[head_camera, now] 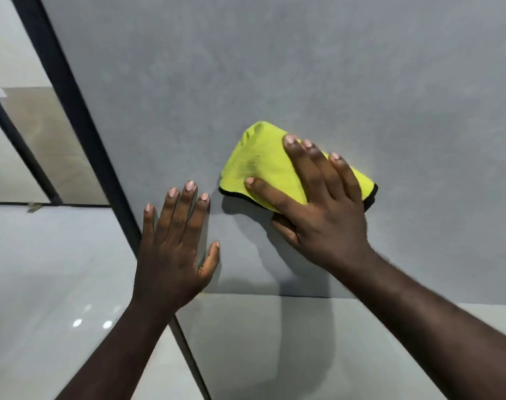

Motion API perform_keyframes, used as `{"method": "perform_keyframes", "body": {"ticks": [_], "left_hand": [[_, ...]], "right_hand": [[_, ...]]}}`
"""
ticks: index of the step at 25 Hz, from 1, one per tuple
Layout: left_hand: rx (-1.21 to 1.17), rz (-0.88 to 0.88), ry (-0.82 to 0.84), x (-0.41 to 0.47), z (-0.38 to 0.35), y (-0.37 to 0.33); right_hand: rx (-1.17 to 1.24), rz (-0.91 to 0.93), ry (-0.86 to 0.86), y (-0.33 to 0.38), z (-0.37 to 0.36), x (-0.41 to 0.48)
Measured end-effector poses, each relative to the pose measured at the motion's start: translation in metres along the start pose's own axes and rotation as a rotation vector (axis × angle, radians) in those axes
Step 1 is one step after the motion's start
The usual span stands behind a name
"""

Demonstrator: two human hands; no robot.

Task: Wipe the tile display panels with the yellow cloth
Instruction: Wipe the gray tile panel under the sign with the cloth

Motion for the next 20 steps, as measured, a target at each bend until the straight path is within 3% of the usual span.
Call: {"method": "perform_keyframes", "body": {"ticks": [3,6,9,13,17,20], "left_hand": [[-0.104,0.096,0.054,-0.018,-0.004,0.014],[-0.145,0.145,0.091,-0.033,-0.012,0.012],[-0.199,0.021,0.126,-0.045,-0.023,-0.019],[-0.35,-0.272,0.086,-0.037,-0.041,-0.109],[-0.505,-0.512,0.038,-0.008,-0.052,-0.249],[-0.677,-0.648,0.058,0.019,-0.054,-0.37]], "right_hand": [[0.076,0.005,-0.046,0.023,-0.012,-0.003],[0.107,0.284,0.167,0.05,-0.038,-0.073],[0.13,0.279,0.295,0.022,-0.029,-0.154],[0.139,-0.099,0.314,-0.048,0.013,-0.209],[0.113,-0.517,0.34,-0.139,0.092,-0.27],[0.021,-0.89,0.202,-0.201,0.18,-0.33]]}}
Point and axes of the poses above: each hand's wrist, its own x-axis towards the middle knuckle, its own z-axis out of the back of the hand, y = z × x, the point moved 6 cm from there along x, towards the middle knuckle, and after that the axes turned 9 degrees about z, right-handed, at the moved point
